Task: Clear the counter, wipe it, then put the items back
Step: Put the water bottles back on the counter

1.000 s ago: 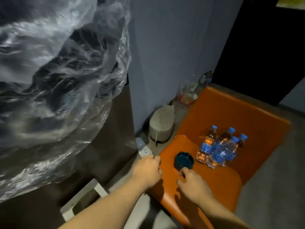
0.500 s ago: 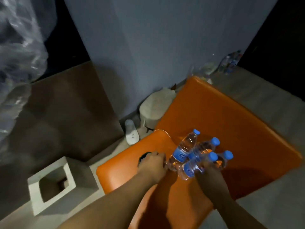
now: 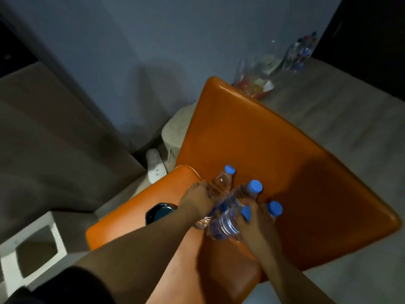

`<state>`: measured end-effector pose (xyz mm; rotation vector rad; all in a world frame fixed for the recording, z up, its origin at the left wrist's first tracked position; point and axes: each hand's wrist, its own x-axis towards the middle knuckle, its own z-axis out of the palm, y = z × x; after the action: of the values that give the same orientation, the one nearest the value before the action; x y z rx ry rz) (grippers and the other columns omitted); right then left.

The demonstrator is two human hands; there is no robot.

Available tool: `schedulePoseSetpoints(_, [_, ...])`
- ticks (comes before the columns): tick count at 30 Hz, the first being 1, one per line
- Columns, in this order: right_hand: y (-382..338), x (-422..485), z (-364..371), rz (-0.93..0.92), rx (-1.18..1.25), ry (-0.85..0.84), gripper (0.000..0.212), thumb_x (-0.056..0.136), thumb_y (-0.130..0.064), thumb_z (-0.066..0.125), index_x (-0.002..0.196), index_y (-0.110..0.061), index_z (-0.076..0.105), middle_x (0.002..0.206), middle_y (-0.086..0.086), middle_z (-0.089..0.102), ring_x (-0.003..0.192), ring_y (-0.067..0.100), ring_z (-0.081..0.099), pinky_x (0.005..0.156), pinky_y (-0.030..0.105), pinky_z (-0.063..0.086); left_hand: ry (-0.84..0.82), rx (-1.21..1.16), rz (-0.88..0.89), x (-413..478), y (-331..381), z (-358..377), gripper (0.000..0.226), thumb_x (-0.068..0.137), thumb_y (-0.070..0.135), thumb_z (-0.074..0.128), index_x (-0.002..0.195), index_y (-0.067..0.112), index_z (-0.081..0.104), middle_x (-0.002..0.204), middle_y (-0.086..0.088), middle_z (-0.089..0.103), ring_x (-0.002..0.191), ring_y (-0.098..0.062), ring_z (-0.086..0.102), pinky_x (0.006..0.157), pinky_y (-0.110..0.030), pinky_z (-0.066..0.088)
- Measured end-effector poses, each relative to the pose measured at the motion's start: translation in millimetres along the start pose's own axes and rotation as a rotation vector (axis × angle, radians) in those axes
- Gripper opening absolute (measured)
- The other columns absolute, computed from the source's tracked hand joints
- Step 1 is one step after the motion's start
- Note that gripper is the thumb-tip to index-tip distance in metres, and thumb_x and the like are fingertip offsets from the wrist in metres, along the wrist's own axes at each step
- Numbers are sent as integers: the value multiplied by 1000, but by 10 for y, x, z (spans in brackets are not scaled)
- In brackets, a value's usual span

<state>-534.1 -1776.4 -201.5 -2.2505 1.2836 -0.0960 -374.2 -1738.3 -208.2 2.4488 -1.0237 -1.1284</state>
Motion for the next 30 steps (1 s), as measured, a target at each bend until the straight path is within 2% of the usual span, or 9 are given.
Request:
schedulePoseSetpoints(3, [85, 1, 114, -21, -25, 38, 35, 73, -14, 76, 106, -7, 66, 103, 18, 63, 88, 36, 65, 71, 38, 55, -16, -82, 24, 269, 96, 162, 40, 89, 23, 57, 125, 10, 45, 127, -13, 48, 116, -32, 48, 98, -43, 42])
schedulePoseSetpoints(8, [59, -26, 190, 74, 138, 104, 29, 79, -26, 67, 104, -12, 63, 89, 10, 63, 82, 29, 64, 64, 31, 51, -31, -187, 68, 675, 193, 310, 64, 81, 17, 66, 135, 8, 34, 127, -15, 49, 117, -35, 49, 98, -50, 43])
schedulePoseSetpoints(10, [84, -17, 212, 69, 141, 114, 28, 81, -32, 62, 104, -15, 62, 95, 8, 62, 90, 27, 63, 68, 31, 53, -84, -197, 53, 772, 193, 362, 62, 85, 14, 64, 138, 9, 31, 128, -16, 50, 117, -34, 51, 99, -50, 44])
schedulePoseSetpoints(14, [118, -34, 223, 105, 198, 25, 32, 87, -29, 62, 116, -18, 55, 116, 3, 52, 105, 18, 55, 75, 12, 40, -65, -19, 54, 789, 114, 355, 63, 83, 22, 68, 137, 13, 37, 131, -12, 45, 121, -31, 43, 104, -43, 38])
schedulePoseSetpoints(17, [96, -73, 186, 155, 372, -47, 29, 85, -19, 66, 112, -17, 55, 112, -3, 45, 88, 2, 51, 65, -6, 31, -84, 16, 50, 592, 6, 275, 57, 76, 27, 71, 127, 18, 47, 125, -8, 49, 120, -28, 39, 103, -38, 33])
schedulePoseSetpoints(21, [31, -137, 252, 181, 515, -104, 33, 73, -21, 78, 90, -33, 52, 105, -6, 45, 90, 3, 47, 71, 2, 33, -100, -95, -16, 223, -184, 174, 52, 48, 51, 63, 92, 30, 50, 112, -7, 57, 107, -26, 51, 96, -32, 37])
schedulePoseSetpoints(24, [-79, -157, 306, 235, 701, -204, 35, 73, -7, 77, 82, -30, 52, 86, -14, 54, 77, -5, 51, 65, -1, 36, -67, -406, -51, -73, -270, 131, 34, 65, 18, 75, 91, 18, 53, 97, -12, 61, 88, -26, 58, 82, -43, 51])
schedulePoseSetpoints(26, [-149, -175, 359, 269, 814, -264, 33, 77, -1, 73, 83, -26, 52, 78, -12, 58, 74, 3, 55, 61, 6, 42, -87, -525, -62, -263, -333, 125, 32, 72, 0, 69, 92, 17, 52, 85, -13, 60, 76, -25, 57, 66, -41, 52])
schedulePoseSetpoints(30, [-219, -284, 412, 314, 866, -293, 26, 83, -5, 67, 97, -24, 54, 88, -9, 60, 79, 5, 56, 63, 23, 46, -13, -677, -80, -610, -465, 96, 34, 58, 12, 64, 89, 19, 53, 75, -5, 62, 65, -22, 57, 50, -27, 48])
